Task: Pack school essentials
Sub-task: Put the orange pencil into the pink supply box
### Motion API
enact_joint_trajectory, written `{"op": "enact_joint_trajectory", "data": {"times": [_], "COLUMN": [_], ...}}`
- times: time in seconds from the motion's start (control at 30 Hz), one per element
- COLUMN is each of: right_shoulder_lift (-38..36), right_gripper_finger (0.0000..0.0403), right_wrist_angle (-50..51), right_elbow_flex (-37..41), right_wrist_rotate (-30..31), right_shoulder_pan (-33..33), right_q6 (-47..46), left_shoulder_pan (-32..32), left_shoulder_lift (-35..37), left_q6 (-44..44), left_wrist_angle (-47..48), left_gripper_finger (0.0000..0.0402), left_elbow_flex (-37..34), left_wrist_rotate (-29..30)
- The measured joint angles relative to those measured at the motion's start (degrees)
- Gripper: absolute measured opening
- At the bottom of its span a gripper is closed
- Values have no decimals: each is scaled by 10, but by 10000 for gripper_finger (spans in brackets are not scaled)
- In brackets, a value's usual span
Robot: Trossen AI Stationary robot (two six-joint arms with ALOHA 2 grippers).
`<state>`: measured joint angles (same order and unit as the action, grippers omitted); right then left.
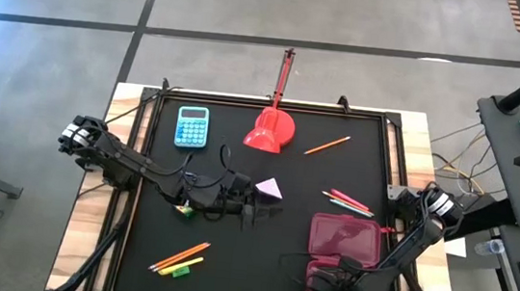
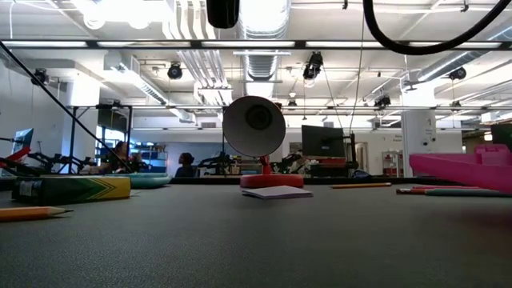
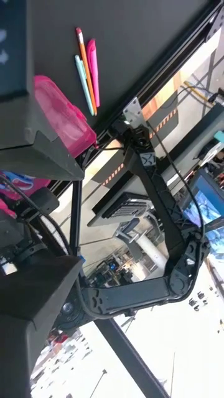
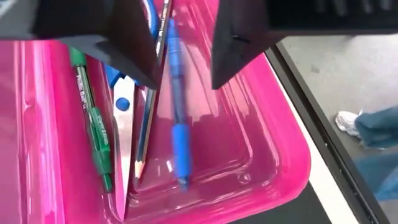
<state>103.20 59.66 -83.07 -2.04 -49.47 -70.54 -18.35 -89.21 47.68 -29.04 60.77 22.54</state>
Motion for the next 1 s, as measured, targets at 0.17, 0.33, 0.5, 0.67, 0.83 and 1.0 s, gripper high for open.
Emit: {"op": "enact_joint_trajectory", "data": {"times": [0.17,0.33,0.5,0.67,0.83,1.0], "right_shoulder_lift": [-7,-37,-76,-122,-169,-212], "right_gripper_finger": [190,193,188,187,187,187], "right_wrist_angle": [-2,0,11,99,205,228], "right_elbow_flex": [0,-7,-9,-9,-7,2], "right_wrist_rotate": [-57,-54,29,110,167,188], "right_shoulder_pan": [0,-3,7,52,130,235], "right_q6": [-31,-62,-59,-59,-54,-4], "left_shoulder_pan": [4,10,17,28,46,74], "left_shoulder_lift": [0,0,0,4,10,12], "left_q6": [0,0,-4,-5,-33,-106], "left_wrist_angle": [-2,-14,-34,-35,-36,-35], "left_gripper_finger": [193,193,193,193,193,193], "left_elbow_flex": [0,1,1,1,1,1], "left_wrist_rotate": [3,4,3,-9,-80,-169]}}
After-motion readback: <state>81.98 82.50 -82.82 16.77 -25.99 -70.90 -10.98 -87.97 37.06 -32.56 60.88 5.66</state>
